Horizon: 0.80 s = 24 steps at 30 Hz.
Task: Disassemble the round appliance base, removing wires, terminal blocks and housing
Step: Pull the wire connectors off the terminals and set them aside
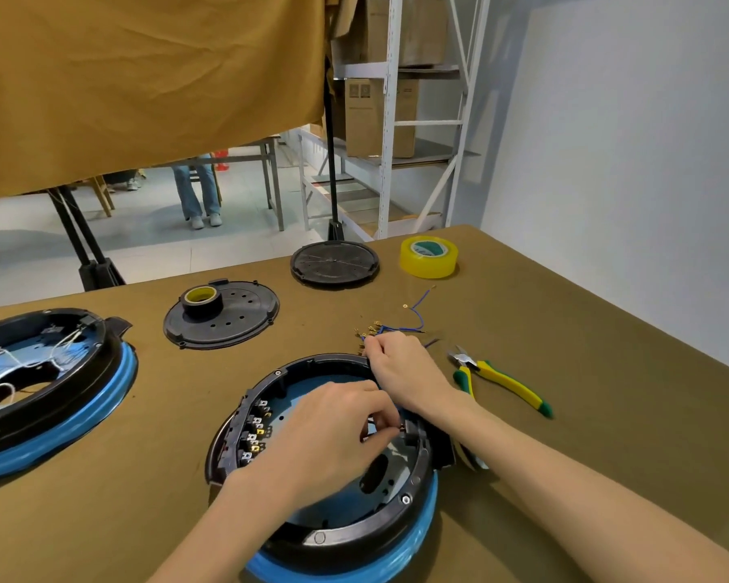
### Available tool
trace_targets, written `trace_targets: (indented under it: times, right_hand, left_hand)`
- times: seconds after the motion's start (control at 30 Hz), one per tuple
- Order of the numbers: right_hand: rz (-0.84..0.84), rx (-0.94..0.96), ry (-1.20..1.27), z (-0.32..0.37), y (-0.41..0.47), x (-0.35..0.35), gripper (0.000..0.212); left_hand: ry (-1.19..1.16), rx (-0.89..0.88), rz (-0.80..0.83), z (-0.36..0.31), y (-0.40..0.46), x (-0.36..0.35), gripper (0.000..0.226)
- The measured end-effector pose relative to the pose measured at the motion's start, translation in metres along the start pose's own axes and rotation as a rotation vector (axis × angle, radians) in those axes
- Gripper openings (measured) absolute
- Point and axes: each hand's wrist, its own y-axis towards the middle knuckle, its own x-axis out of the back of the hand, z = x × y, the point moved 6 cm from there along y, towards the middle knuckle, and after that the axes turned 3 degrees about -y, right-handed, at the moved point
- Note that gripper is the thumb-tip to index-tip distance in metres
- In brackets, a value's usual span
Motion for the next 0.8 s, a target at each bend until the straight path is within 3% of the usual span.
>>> trace_targets:
  times: [0.1, 0.4, 0.57, 0.73, 0.8]
  right_hand:
    - [-0.082, 0.009, -0.084, -0.003, -0.005, 0.003, 0.048]
    - [-0.070, 0.039, -0.114, 0.003, -0.008, 0.003, 0.049]
    - [-0.085, 0.042, -0.075, 0.003, -0.009, 0.006, 0.048]
    - [-0.245, 0.183, 0.063, 0.017, -0.023, 0.031, 0.018]
    - [-0.174, 0.262, 0.198, 0.029, -0.031, 0.036, 0.014]
  left_hand:
    - [0.036, -0.027, -0.028, -0.003, -0.003, -0.005, 0.004]
    - [0.064, 0.001, -0.148, 0.012, -0.005, 0.008, 0.005]
    - [0.008, -0.045, -0.110, 0.009, -0.011, 0.003, 0.003]
    - [-0.444, 0.108, -0.398, 0.021, -0.012, 0.029, 0.008]
    - [-0.631, 0.194, -0.526, 0.029, -0.012, 0.038, 0.011]
